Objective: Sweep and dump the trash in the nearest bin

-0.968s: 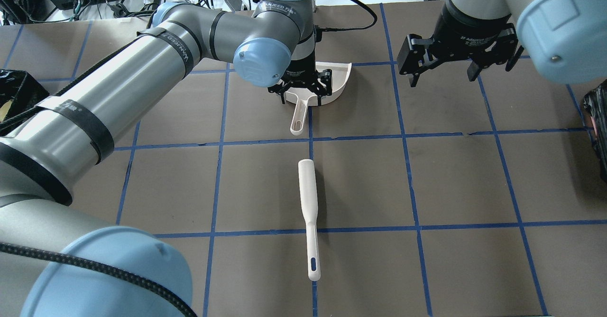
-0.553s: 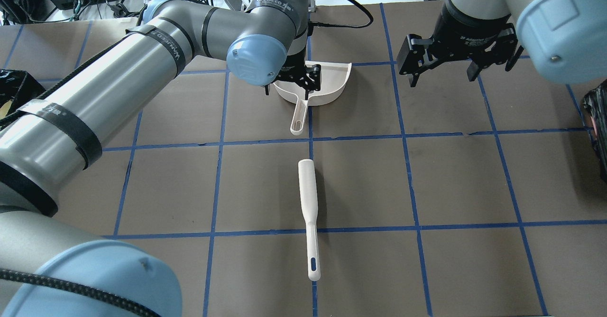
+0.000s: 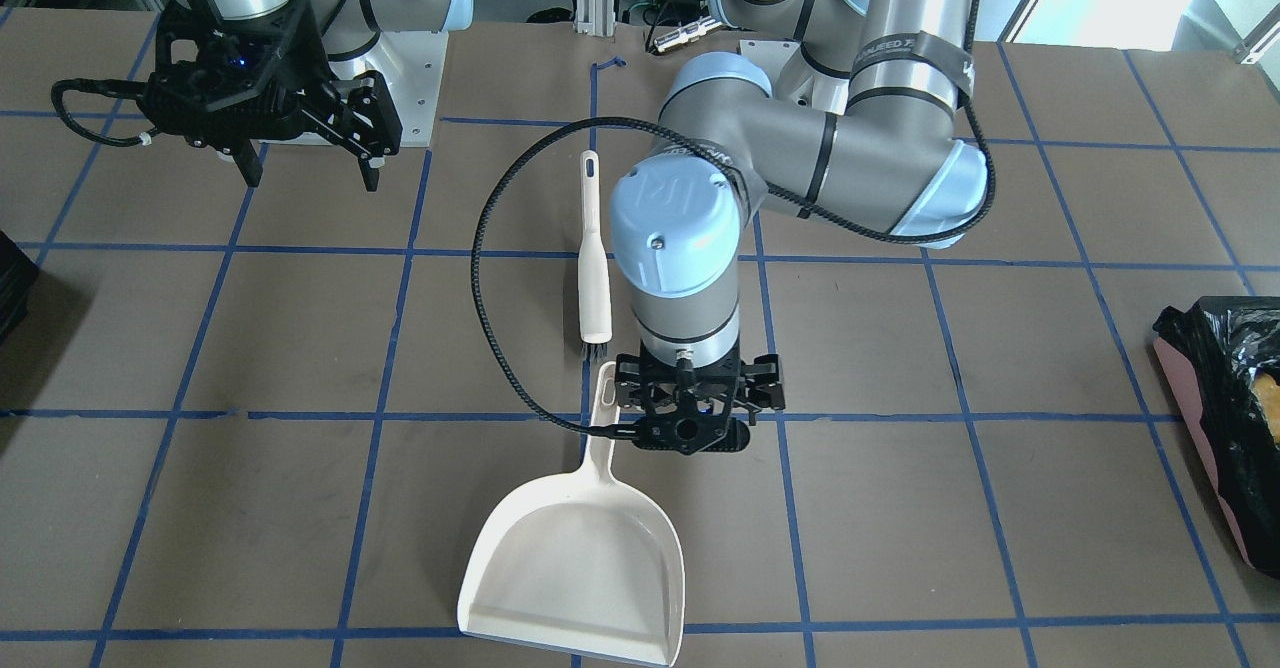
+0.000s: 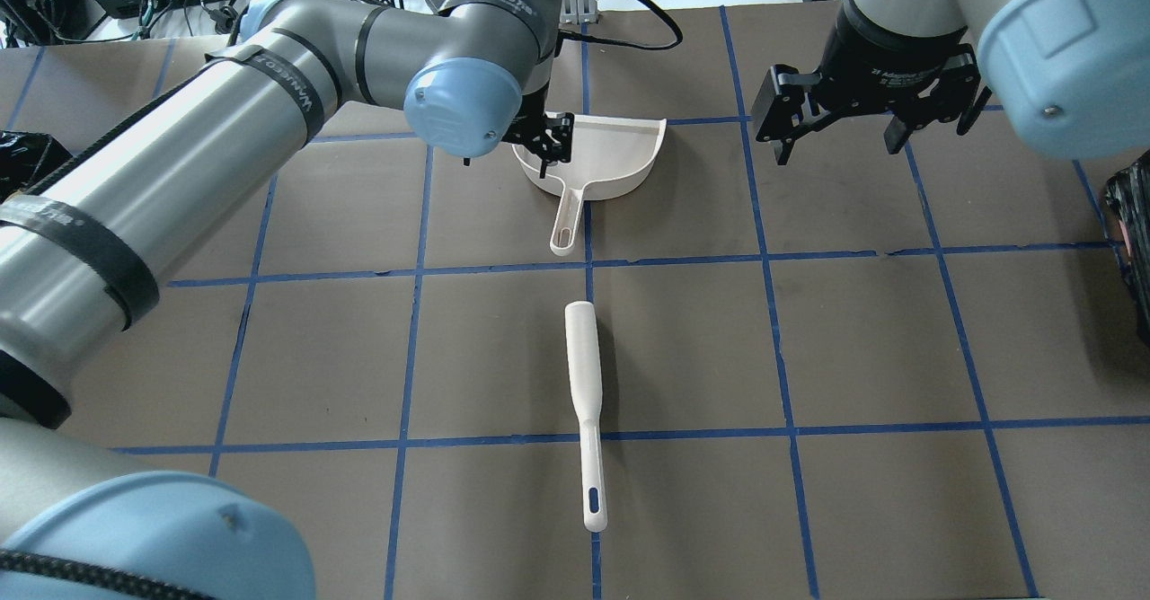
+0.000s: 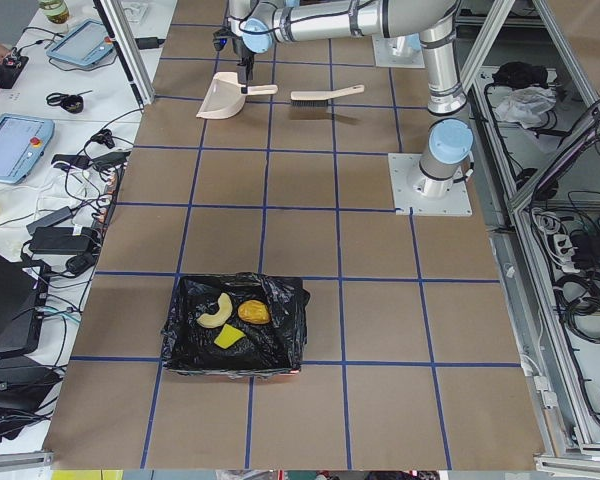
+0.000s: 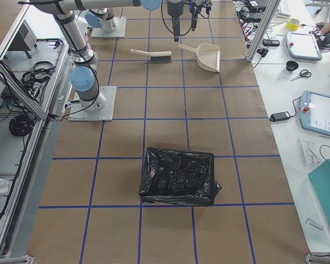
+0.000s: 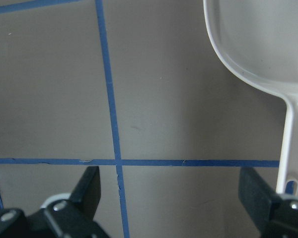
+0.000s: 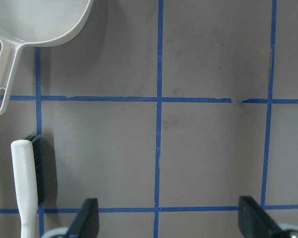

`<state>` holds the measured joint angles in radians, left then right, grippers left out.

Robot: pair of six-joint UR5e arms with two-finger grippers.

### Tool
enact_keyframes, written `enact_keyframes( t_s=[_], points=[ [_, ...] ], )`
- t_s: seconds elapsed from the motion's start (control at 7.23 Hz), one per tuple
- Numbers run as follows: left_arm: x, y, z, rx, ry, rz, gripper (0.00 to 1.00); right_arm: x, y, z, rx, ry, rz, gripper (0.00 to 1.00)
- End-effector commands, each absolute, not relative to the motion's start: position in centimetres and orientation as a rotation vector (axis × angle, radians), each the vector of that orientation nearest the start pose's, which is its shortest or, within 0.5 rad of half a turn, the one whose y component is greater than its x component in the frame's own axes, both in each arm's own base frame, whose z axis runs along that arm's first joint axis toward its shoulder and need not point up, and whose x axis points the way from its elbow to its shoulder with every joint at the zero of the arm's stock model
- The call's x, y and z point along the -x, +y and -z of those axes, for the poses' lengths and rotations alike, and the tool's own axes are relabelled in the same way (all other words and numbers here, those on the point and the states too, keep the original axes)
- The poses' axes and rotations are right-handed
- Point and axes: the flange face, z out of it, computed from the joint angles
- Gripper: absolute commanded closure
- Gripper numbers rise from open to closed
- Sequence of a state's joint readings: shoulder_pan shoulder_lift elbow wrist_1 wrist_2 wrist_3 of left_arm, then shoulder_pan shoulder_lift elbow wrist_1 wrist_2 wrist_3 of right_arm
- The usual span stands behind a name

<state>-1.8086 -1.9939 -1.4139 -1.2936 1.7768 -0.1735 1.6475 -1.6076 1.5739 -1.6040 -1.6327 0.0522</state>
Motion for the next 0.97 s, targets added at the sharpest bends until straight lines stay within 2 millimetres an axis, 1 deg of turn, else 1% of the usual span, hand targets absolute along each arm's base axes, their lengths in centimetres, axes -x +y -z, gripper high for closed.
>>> enact_keyframes(
  t_s=[0.0,0.14,0.28,0.41,0.55,0.69,0.83],
  points=[
    [22.2,-59.6,-37.9,-0.014,2.938,0.113,0.00,-16.4,-47.1,-50.8,0.036,3.198,0.112,0.00],
    [19.0,-59.5,-39.4,0.061,2.940,0.134,0.00,-16.4,-47.1,-50.8,0.036,3.196,0.114,0.00],
    [16.6,-59.5,-40.7,0.120,2.941,0.158,0.00,-16.4,-47.1,-50.8,0.036,3.198,0.114,0.00],
    [15.1,-59.0,-42.7,0.159,2.938,0.202,0.00,-16.4,-47.1,-50.8,0.036,3.196,0.114,0.00],
    [14.2,-58.3,-44.6,0.184,2.934,0.245,0.00,-16.4,-47.1,-50.8,0.036,3.196,0.114,0.00],
    [14.4,-56.9,-46.4,0.184,2.942,0.262,0.00,-16.4,-47.1,-50.8,0.036,3.196,0.116,0.00],
    [15.7,-54.4,-48.6,0.162,3.007,0.252,0.00,-16.4,-47.1,-50.8,0.036,3.196,0.116,0.00]
  ],
)
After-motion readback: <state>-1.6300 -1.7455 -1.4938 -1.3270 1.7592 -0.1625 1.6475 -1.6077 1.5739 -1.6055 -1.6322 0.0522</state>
